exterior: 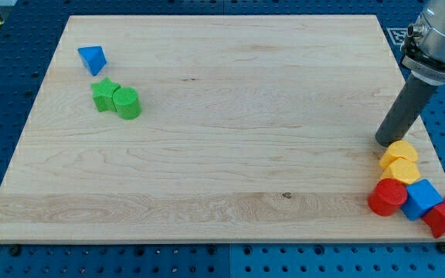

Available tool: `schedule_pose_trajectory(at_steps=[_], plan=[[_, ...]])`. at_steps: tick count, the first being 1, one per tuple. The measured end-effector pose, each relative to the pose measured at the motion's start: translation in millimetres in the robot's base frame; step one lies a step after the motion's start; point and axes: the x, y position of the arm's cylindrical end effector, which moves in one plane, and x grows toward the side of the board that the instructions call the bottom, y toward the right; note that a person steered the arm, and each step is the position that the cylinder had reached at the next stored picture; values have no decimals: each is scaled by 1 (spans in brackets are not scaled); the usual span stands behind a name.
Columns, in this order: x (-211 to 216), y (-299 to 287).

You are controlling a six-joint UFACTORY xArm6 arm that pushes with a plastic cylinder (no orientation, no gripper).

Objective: Point at the blue triangle

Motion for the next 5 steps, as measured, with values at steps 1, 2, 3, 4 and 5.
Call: schedule_pose_trajectory(at_steps=[1,2,3,4,5], plan=[[0,-3],[-32,-65],[-84,-154],[-148,-220],[-192,-289]])
